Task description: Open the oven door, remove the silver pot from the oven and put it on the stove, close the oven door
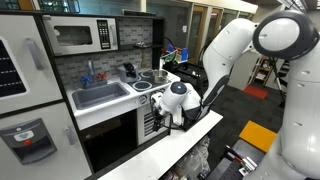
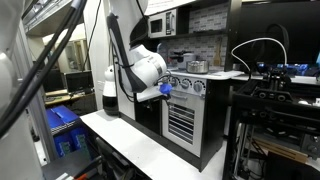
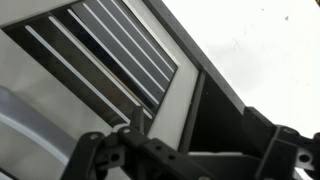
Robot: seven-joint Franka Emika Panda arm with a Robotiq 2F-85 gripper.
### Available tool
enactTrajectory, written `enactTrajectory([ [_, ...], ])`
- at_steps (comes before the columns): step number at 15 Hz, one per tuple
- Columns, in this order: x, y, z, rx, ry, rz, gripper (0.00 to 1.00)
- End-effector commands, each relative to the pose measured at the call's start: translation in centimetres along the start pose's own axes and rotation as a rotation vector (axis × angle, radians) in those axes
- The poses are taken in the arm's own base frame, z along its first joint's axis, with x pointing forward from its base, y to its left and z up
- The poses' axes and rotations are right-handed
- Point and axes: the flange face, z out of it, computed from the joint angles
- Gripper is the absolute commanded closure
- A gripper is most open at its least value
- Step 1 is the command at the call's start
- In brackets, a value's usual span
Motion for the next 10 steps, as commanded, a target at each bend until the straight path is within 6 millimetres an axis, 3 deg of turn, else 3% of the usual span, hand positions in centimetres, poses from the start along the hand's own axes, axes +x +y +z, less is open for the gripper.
enactTrajectory([
  [1, -0.9, -2.4, -4.2, 0.016, -0.050, -0.043, 0.00],
  [3, -0.4, -3.4, -5.6, 0.033, -0.071, -0.053, 0.00],
  [6, 1.4, -3.2, -7.7, 0.042, -0.093, -0.038, 0.00],
  [10, 4.9, 0.2, -12.1, 0.079, -0.136, -0.007, 0.00],
])
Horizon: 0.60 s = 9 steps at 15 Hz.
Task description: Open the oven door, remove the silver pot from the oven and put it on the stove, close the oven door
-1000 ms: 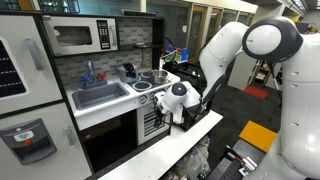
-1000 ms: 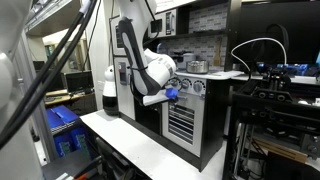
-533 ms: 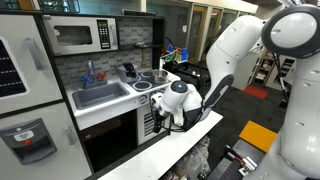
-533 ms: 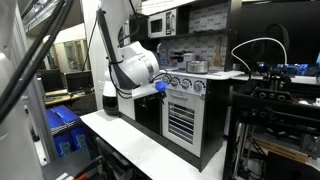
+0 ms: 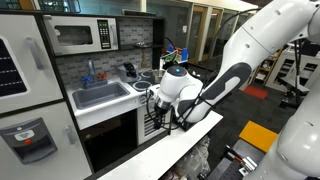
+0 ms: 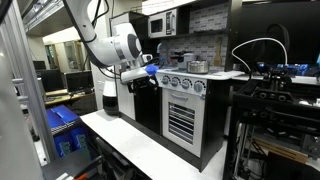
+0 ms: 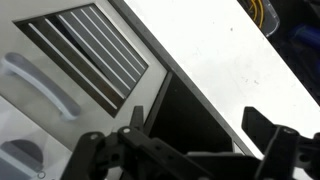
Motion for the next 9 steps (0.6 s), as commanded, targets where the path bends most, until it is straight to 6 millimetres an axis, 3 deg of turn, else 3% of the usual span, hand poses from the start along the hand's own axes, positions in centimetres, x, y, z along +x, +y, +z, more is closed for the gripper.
enactTrajectory([
  [1, 1.8, 3.4, -5.3, 0.041, -0.051, -0.001, 0.00],
  [6, 3.2, 11.0, -14.4, 0.034, -0.146, 0.024, 0.00],
  [9, 3.9, 14.6, -18.6, 0.015, -0.183, 0.072, 0.00],
])
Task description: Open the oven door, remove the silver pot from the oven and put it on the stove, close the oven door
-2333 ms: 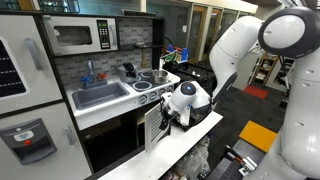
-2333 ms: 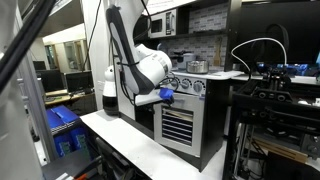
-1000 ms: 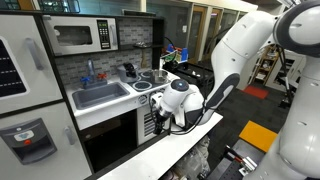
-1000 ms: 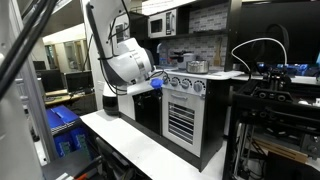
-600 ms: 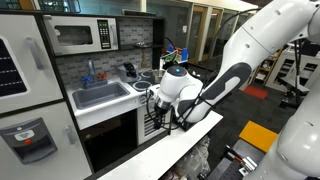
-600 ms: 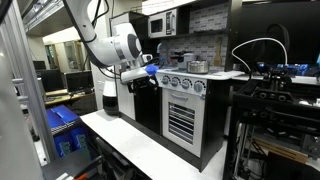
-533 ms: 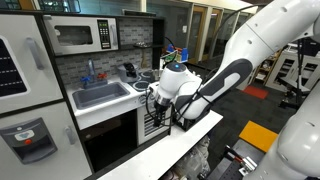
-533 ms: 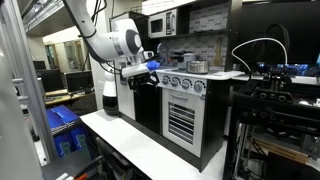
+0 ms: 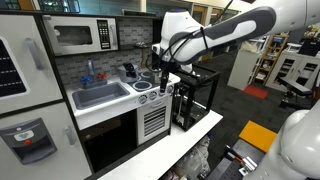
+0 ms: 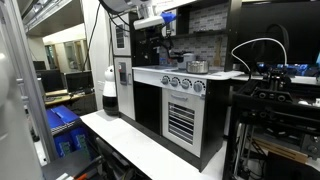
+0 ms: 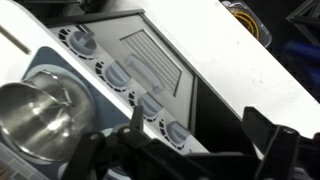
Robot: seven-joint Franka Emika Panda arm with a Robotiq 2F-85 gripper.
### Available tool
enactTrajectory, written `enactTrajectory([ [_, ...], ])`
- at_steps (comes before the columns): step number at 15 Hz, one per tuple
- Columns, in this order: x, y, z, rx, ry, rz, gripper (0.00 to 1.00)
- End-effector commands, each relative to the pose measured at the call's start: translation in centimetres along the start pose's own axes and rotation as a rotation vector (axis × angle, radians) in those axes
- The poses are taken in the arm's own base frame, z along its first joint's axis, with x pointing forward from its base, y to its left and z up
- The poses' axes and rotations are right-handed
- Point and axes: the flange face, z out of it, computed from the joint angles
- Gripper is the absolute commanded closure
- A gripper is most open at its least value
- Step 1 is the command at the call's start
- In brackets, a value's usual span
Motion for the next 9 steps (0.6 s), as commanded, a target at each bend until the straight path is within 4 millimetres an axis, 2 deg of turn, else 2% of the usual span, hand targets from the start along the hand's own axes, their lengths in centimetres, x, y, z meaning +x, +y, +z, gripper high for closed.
enactTrajectory([
  [1, 0.9, 3.3, -3.8, 0.000, -0.048, 0.026, 0.00],
  [4, 1.4, 4.5, -5.2, 0.033, -0.054, 0.047, 0.00],
  [5, 0.5, 3.8, -5.2, 0.002, -0.033, 0.052, 0.00],
  [9, 0.6, 3.8, -5.5, 0.002, -0.030, 0.052, 0.00],
])
